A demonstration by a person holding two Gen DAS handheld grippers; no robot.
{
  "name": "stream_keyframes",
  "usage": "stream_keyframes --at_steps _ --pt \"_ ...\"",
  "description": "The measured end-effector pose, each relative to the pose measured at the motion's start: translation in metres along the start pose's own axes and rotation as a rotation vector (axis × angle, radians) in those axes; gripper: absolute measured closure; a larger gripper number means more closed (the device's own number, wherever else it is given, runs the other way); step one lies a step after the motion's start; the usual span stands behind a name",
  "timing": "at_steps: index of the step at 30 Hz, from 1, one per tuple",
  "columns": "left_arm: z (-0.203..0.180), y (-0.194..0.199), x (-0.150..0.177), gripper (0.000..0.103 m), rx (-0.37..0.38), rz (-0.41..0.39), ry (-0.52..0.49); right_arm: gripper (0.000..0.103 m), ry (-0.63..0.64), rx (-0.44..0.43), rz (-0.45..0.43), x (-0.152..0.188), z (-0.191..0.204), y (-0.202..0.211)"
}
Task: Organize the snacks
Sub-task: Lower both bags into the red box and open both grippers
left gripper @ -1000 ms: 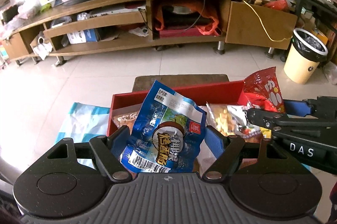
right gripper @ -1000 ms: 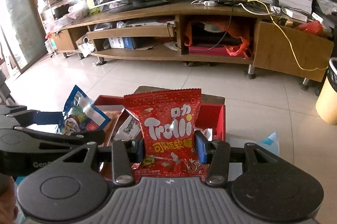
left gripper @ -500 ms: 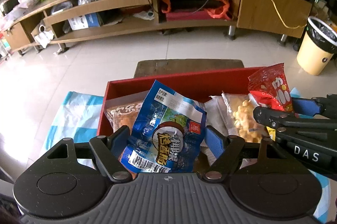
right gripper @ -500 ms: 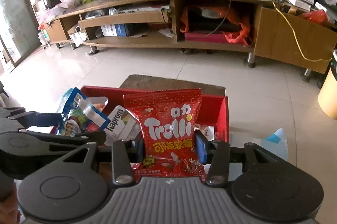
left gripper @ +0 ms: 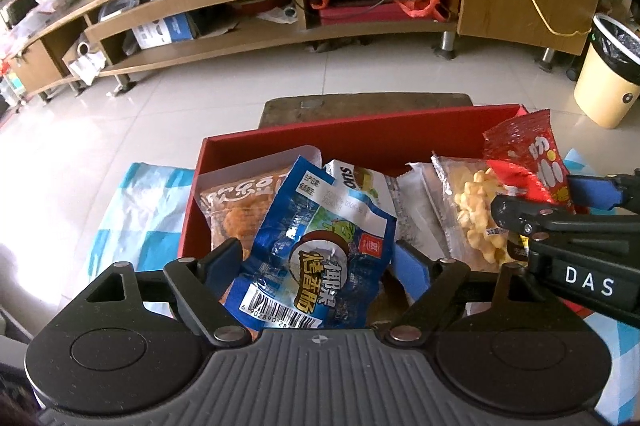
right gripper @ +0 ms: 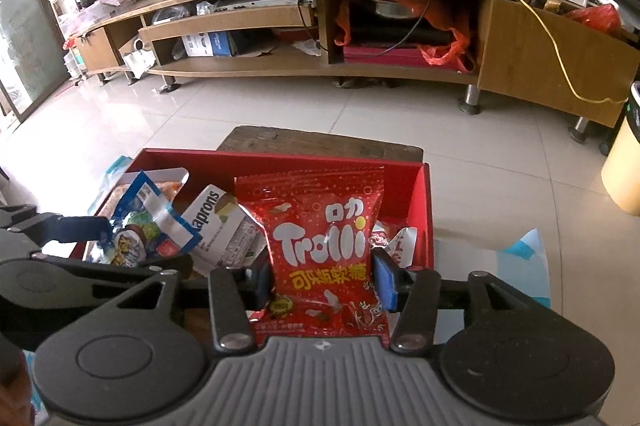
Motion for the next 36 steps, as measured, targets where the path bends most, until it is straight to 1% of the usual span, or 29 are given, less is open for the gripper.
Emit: stream_keyframes --at_steps 3,5,8,12,17,20,27,31,36 --pt "0.002 0.002 0.0 0.016 -0.008 0.002 0.004 0.045 -0.009 0.011 0.006 0.0 -0.003 -0.001" --pt "0.005 0.004 -0.001 0.016 -0.011 -0.002 0.018 0.037 -0.018 0.013 0.005 0.0 -0.004 -0.001" --pt "0.011 0.008 -0.003 0.015 -0.005 -0.007 0.04 0.032 -0.022 0.008 0.001 0.0 -0.005 0.001" --pt "0.019 0.015 -0.003 0.014 0.003 -0.013 0.074 0.032 -0.014 0.005 0.0 0.0 -0.003 0.004" --pt "0.023 0.025 -0.002 0.014 0.01 -0.024 0.097 0.03 -0.014 0.001 -0.028 -0.002 -0.002 0.017" --pt "0.025 0.033 0.0 0.009 0.019 -0.031 0.113 0.029 -0.018 0.006 -0.043 -0.004 -0.003 0.022" --pt "0.029 0.052 0.015 0.006 0.027 -0.036 0.139 0.028 -0.03 0.0 -0.085 -0.003 0.002 0.052" --pt "0.029 0.064 0.028 0.005 0.037 -0.036 0.149 0.027 -0.032 -0.006 -0.093 0.006 0.008 0.07" --pt "0.024 0.083 0.053 0.003 0.05 -0.035 0.144 0.024 -0.021 -0.003 -0.087 0.033 0.016 0.091"
Point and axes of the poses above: each gripper's, at about its wrist camera, not at the fingertips, and y roughly against the way its jaws point, z to its left, x to its underside, the point moved 7 cm from there along -y, roughly the way its jaws point, and after that the axes turned 9 degrees about -y, right-handed, at the moved point
